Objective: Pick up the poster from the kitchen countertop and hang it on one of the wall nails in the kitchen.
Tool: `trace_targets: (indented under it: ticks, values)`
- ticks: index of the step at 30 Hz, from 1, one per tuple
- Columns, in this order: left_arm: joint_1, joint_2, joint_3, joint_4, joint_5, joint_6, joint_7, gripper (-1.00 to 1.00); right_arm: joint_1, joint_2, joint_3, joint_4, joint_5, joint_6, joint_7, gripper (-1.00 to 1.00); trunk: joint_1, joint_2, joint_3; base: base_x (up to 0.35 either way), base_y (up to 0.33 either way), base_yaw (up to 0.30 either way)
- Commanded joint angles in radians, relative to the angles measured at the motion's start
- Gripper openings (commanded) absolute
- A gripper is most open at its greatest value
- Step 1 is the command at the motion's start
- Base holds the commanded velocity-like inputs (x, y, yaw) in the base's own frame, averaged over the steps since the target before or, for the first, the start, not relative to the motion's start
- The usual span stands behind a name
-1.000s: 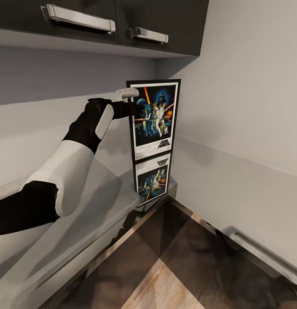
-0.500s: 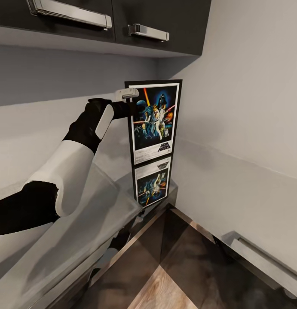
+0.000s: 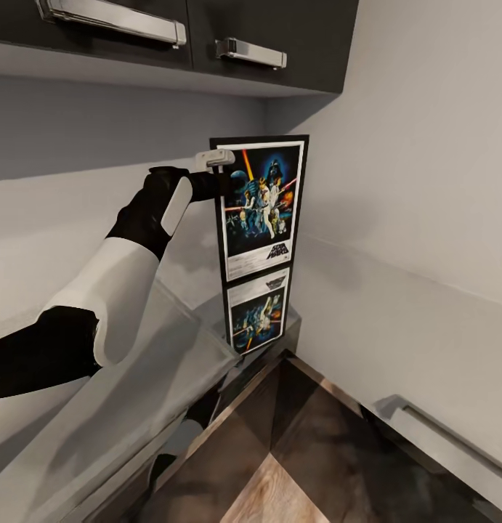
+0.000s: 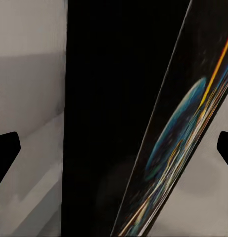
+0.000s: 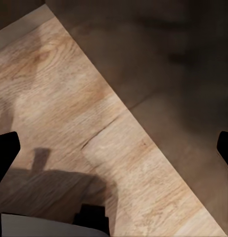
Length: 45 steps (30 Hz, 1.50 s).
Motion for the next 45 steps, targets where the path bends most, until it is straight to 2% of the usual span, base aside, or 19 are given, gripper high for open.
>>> trace_targets:
  ticks: [1, 45]
  values:
    - [-0.001, 0.0, 0.0, -0.001, 0.006, 0.005, 0.001, 1.0, -0.001, 0.0, -0.002, 0.0, 0.005, -0.003, 0.002, 1.0, 0.0, 0.0, -0.001, 0.105, 0.0, 0.0]
    - [-0.001, 0.0, 0.001, 0.003, 0.005, 0.009, -0.001, 1.0, -0.001, 0.0, -0.004, -0.001, 0.006, -0.003, 0.002, 1.0, 0.0, 0.0, -0.001, 0.006, 0.0, 0.0]
